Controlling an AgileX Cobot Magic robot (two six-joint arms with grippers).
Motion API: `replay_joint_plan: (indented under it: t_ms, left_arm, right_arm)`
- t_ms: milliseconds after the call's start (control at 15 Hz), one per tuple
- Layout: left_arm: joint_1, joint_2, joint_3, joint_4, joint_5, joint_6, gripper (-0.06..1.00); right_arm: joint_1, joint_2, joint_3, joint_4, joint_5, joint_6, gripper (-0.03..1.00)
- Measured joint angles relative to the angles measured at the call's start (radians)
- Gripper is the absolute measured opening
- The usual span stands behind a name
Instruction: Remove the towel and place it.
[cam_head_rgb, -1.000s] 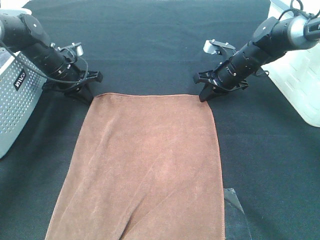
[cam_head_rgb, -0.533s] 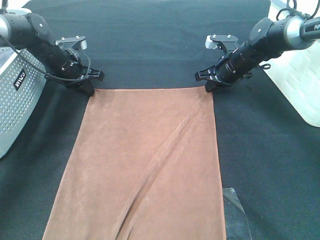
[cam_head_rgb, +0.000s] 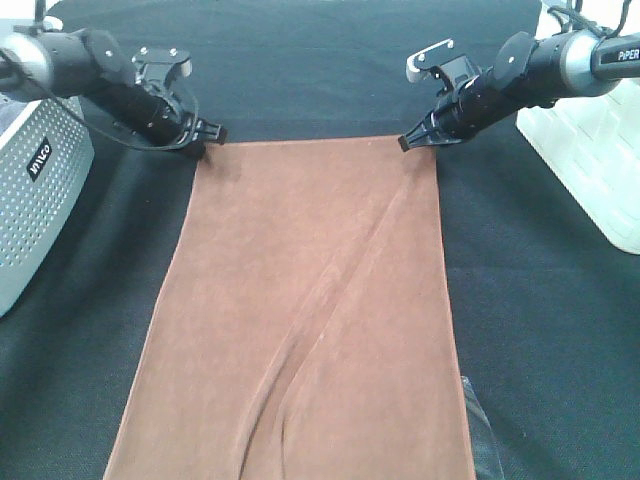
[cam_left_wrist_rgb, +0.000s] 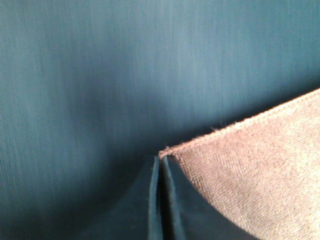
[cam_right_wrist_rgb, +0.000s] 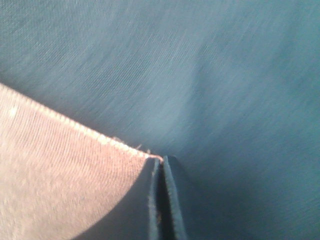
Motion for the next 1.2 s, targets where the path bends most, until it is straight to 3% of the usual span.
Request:
replay_joint_plan:
  t_ms: [267,467,733,933,1200]
  left_arm:
    - [-0.003,0.103,-0.171,0.008,-0.005,-0.005,0.00]
    - [-0.021,0.141,-0.231,0.058,-0.095,-0.014,0.00]
    - [-0.031,0.159,-0.231,0.154,-0.243,-0.126,0.00]
    - [-0.031,0.167,-0.231,0.187,-0.348,-0.136,0.00]
    - [-0.034,0.238,-0.232,0.192,-0.445,-0.136,0.00]
  right_arm:
    - [0.000,0.003,0.000,0.025,-0.117,-0.019,0.00]
    - [0.000,0.054,-0.019,0.062,-0.213,-0.019,0.00]
    - [0.000,0.149,-0.186,0.091,-0.237,-0.019,0.00]
    - [0.002,0.248,-0.334,0.123,-0.246,-0.019,0.00]
    - [0.005,0.286,-0.363,0.134,-0.275,-0.013,0.00]
